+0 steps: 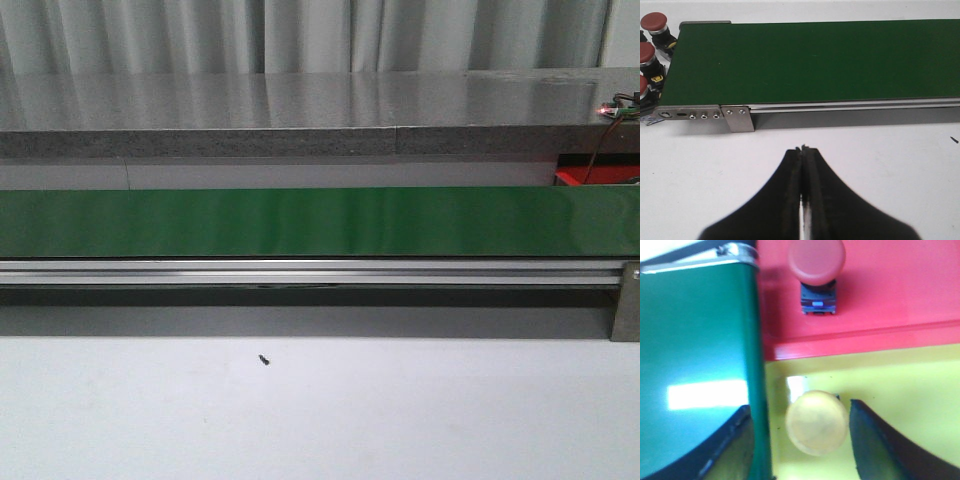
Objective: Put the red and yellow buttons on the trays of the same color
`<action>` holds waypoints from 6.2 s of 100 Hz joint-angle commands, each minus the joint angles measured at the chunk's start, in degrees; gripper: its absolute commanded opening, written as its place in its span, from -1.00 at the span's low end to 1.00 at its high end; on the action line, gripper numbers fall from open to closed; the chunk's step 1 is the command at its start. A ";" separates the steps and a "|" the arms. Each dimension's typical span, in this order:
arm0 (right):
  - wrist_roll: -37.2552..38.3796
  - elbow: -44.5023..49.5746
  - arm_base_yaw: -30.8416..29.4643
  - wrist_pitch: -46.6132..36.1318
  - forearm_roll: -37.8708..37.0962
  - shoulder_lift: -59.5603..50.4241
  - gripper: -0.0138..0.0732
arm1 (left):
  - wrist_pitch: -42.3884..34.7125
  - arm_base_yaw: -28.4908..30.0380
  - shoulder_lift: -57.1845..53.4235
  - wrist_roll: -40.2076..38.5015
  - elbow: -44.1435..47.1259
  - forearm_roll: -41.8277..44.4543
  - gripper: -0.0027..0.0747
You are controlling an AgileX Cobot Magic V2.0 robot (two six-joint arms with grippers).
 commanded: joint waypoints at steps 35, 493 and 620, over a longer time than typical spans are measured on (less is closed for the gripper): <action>0.14 3.64 5.57 -2.26 3.30 -17.48 -0.97 | -3.76 -0.39 0.06 -0.43 -1.41 -1.16 -0.98; 1.17 32.59 17.99 -21.22 5.56 -57.78 -0.96 | 6.71 33.95 70.43 -19.32 -53.52 0.32 -0.52; 1.17 32.59 17.99 -21.17 6.74 -57.78 -0.96 | 12.34 13.31 67.91 -10.50 -53.31 -3.16 -0.47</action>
